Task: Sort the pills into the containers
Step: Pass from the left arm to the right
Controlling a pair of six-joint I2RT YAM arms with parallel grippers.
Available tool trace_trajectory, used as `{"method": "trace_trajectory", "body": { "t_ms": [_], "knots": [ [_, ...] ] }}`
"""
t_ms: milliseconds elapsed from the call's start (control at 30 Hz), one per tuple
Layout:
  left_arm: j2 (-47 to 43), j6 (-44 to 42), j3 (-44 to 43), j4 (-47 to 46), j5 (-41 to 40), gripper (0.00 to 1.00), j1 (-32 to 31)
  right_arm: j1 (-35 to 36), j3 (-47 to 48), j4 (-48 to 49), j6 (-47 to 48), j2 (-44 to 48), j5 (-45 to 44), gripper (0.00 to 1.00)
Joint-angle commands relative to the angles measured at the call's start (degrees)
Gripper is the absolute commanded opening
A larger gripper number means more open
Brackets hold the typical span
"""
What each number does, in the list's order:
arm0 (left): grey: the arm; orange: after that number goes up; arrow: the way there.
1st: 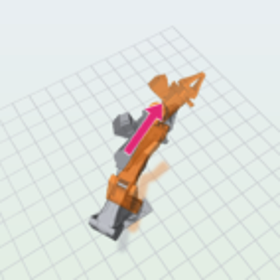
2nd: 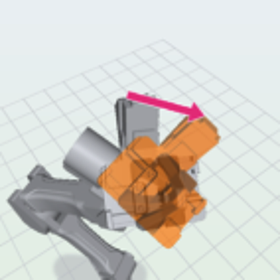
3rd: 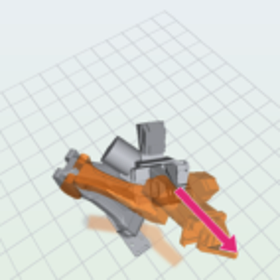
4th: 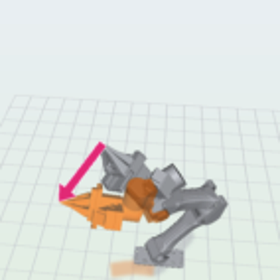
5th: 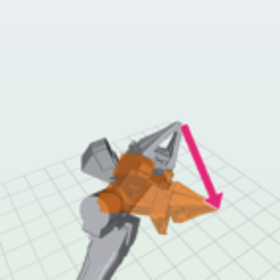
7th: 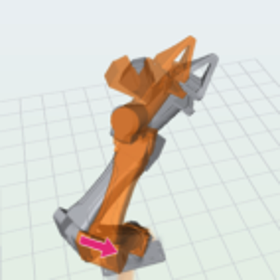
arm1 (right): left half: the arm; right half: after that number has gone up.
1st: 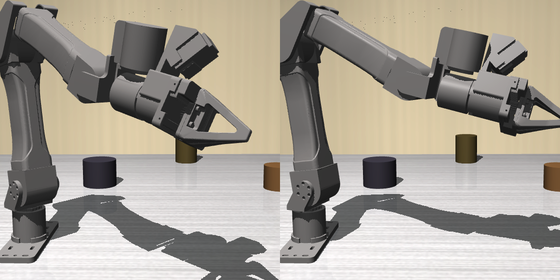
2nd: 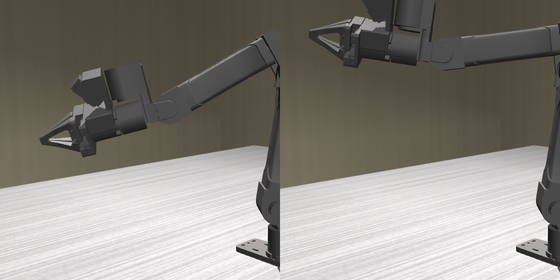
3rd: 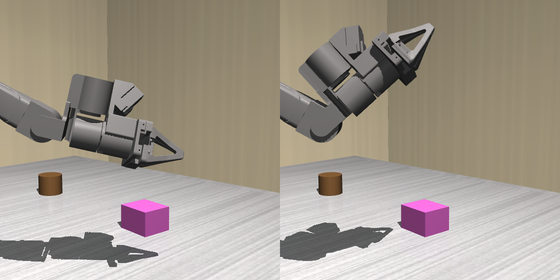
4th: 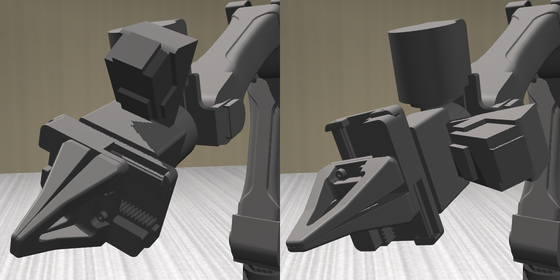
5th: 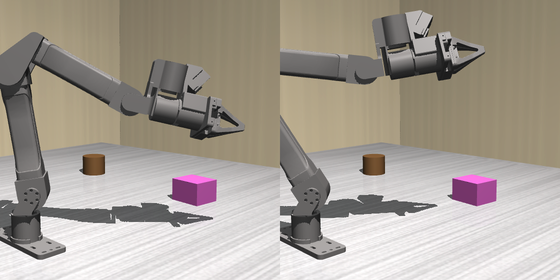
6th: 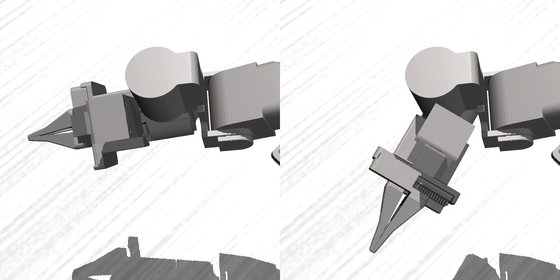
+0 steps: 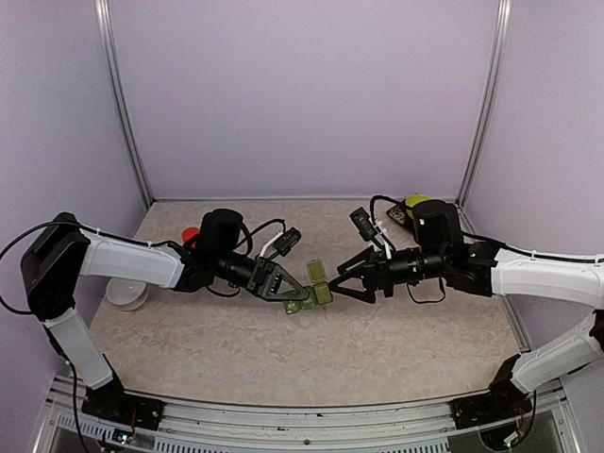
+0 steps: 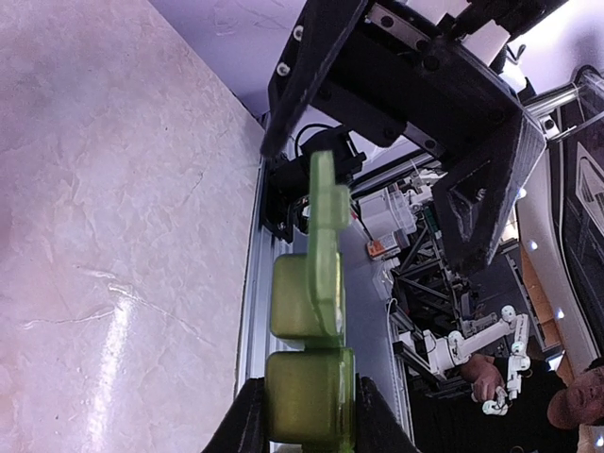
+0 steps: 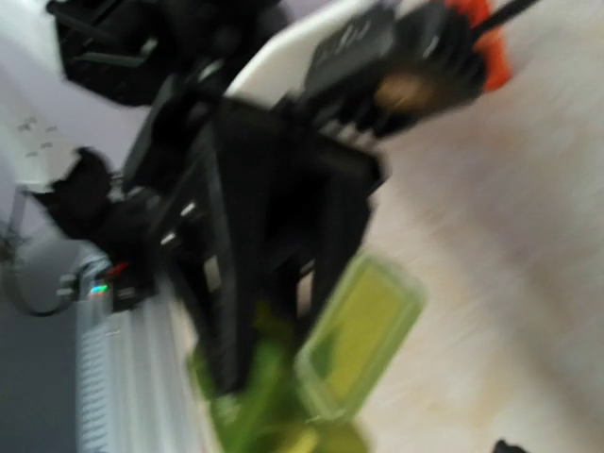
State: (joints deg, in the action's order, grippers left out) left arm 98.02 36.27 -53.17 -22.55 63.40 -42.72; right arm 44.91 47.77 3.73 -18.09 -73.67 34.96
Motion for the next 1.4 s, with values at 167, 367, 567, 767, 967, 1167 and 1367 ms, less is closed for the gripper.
{"method": "trace_trajectory", "body": {
  "t_ms": [167,367,567,767,967,1167,1367],
  "knots": [
    [0.72,-2.16,-2.35,1.91,0.15,0.00,0.27,-0.28,-0.64,7.44,-14.99,-5.94,10.55,0.73],
    [0.16,-3.11,-2.19,3.00,-0.11,0.00,0.27,-0.26,0.12,8.35,-17.75,-9.44,13.17,0.63],
    [0.37,-3.44,-2.09,3.15,-0.11,0.00,0.22,-0.26,-0.40,12.31,-22.04,-12.14,17.33,0.45],
    [0.54,-4.38,-1.86,4.10,-0.42,0.00,0.18,-0.39,-0.86,14.37,-23.98,-12.78,18.41,0.39],
    [0.53,-4.53,-1.68,4.24,-0.53,0.00,0.18,-0.48,-1.09,15.92,-25.74,-14.01,19.87,0.26],
    [0.51,-4.89,-1.46,4.76,-0.64,0.00,0.17,-0.91,-1.59,16.43,-26.65,-14.30,20.08,0.19],
    [0.01,-4.80,-0.80,4.54,-1.28,0.16,0.16,-1.13,-2.20,17.57,-28.36,-14.23,19.87,0.14]
  ]
}}
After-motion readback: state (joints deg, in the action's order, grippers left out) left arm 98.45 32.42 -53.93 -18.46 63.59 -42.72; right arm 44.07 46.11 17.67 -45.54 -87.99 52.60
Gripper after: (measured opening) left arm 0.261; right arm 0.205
